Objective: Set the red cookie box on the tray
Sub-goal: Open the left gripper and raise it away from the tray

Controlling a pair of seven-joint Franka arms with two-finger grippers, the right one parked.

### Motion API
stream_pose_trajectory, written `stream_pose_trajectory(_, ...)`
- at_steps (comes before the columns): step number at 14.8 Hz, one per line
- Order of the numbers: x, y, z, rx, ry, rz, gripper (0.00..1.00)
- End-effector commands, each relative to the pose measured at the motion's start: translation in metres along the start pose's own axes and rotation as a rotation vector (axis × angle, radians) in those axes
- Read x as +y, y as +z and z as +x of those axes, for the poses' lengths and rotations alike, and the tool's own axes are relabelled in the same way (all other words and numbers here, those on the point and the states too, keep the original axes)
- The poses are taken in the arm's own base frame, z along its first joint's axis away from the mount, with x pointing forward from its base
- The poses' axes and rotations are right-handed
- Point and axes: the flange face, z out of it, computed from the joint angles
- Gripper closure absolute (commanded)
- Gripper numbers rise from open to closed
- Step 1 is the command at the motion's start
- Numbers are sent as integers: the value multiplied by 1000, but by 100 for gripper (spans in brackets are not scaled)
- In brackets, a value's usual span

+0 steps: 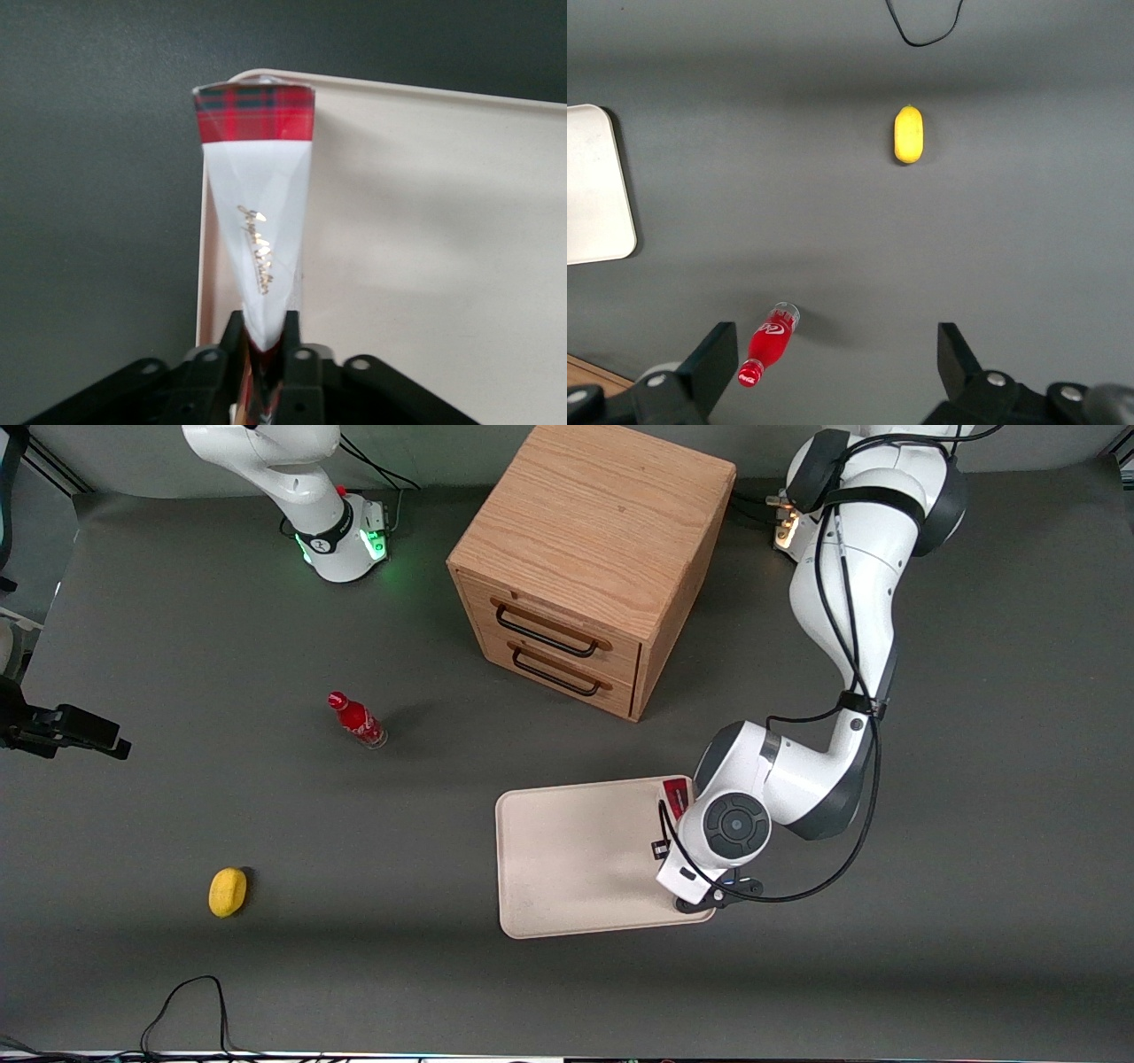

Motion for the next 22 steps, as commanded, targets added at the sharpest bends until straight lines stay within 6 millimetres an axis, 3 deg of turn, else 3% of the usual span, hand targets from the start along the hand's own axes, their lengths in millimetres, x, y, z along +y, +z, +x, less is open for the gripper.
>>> stream_pose_trajectory(1,0,-6,-2,19,-12,8,0)
stream_pose_trajectory(5,-2,-14,-1,24,-15,4,0)
stream_pose_trajectory(8,-7,-43,-8,32,0,12,0)
stream_pose_trajectory(10,-16,-83,-25,18,2,27,0)
stream_pose_trajectory(13,-38,-141,-73,20,21,39,0)
stream_pose_trajectory(15,-65,-172,-103,22,52,54,0)
stream_pose_trajectory(18,-127,-211,-144,52,83,60,0)
stream_pose_trajectory(22,-226,-251,-167,74,148,62,0)
